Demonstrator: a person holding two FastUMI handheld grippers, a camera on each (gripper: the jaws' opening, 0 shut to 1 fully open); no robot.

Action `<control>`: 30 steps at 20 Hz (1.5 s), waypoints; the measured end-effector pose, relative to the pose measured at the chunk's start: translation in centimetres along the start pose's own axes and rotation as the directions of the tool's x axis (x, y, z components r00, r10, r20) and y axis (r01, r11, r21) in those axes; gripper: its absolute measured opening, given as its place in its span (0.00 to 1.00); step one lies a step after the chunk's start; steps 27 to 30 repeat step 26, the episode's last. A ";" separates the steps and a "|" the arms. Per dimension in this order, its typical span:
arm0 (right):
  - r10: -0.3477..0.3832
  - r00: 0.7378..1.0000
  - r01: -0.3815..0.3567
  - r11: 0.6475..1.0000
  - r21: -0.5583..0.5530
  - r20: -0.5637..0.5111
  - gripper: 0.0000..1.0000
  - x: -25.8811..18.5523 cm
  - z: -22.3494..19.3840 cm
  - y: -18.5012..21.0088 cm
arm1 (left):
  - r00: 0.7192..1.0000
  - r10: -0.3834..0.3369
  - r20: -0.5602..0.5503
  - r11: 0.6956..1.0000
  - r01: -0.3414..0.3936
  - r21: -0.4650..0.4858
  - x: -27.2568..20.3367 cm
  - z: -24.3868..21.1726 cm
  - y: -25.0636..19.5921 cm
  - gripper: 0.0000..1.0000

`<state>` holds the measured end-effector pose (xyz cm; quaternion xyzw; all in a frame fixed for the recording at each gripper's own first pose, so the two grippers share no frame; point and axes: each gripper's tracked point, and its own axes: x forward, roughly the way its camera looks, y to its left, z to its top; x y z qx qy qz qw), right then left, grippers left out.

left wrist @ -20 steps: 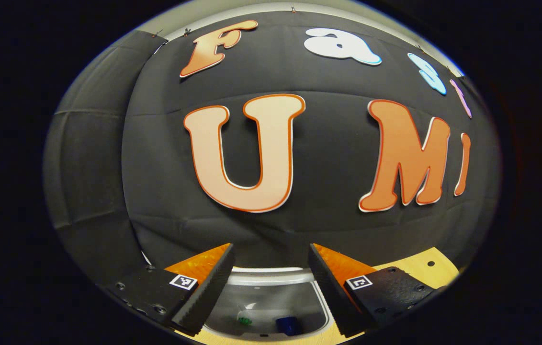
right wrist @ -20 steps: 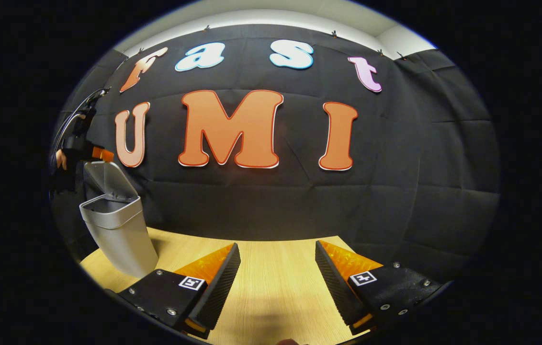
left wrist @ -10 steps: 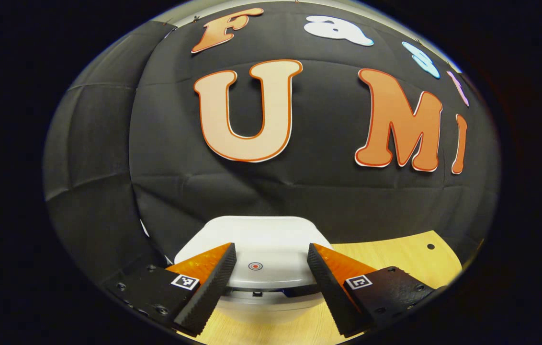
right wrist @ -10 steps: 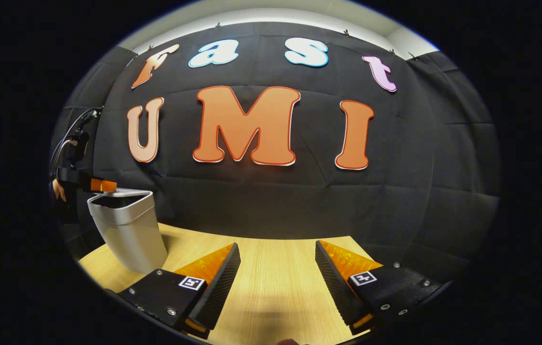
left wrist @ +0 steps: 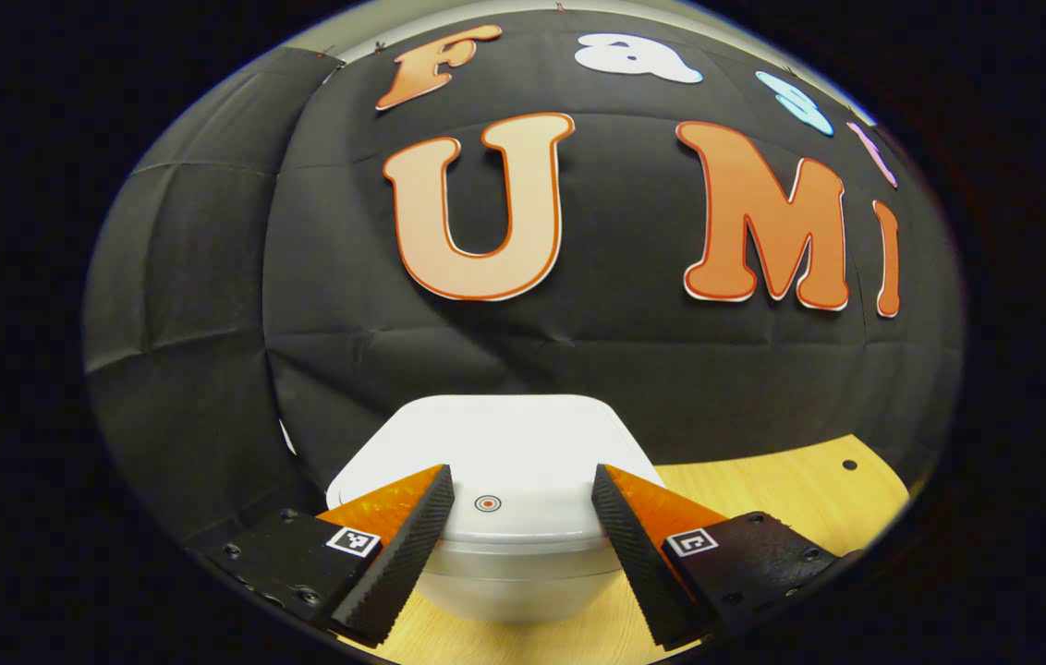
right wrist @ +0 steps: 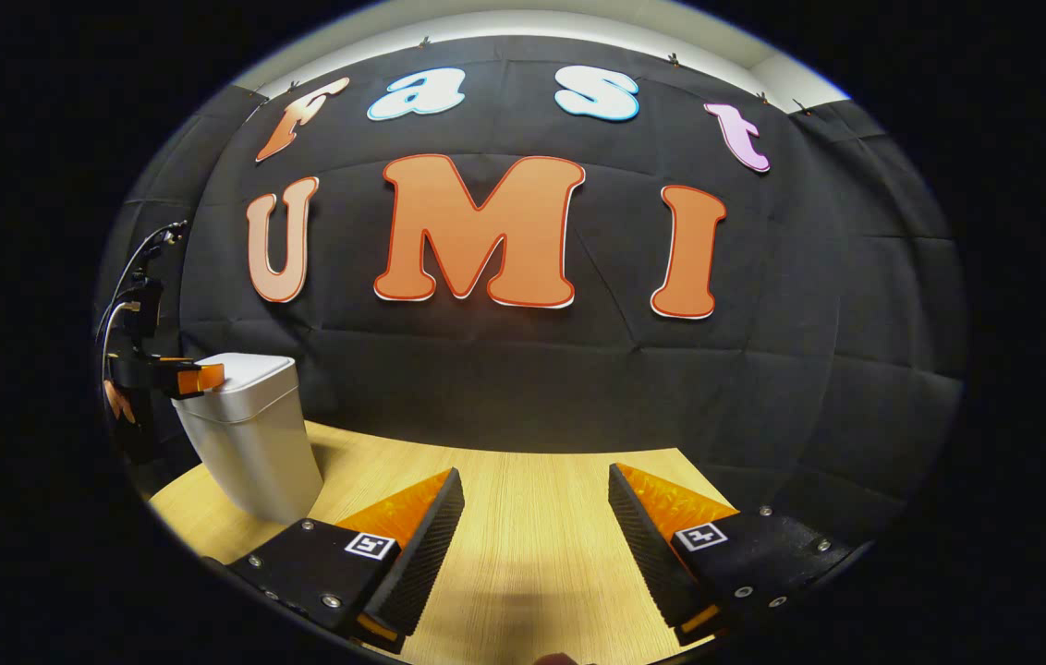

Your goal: Press the lid of the desktop garbage bin to open it, pick up the crumpled paper on the desktop and throw it into the bin, then pick up the pop can on the desktop and drop it into the bin, and finally close the garbage bin lid.

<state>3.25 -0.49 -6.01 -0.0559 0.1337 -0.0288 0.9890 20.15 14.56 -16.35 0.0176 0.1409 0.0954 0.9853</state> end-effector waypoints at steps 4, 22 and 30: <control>0.010 1.000 -0.010 1.000 0.002 0.004 0.94 -0.2 0.1 0.1 | 1.000 0.003 0.020 0.999 -0.004 0.038 -0.4 0.8 -0.3 0.96; 0.076 0.996 -0.078 0.996 0.040 0.054 0.94 -0.6 2.0 0.8 | 0.963 -0.247 0.106 0.963 0.257 -0.083 -13.5 4.2 -20.7 0.95; 0.077 0.995 -0.080 0.996 0.042 0.056 0.94 -0.6 1.7 0.5 | 0.964 -0.249 0.094 0.967 0.252 -0.025 -14.7 2.0 -22.3 0.95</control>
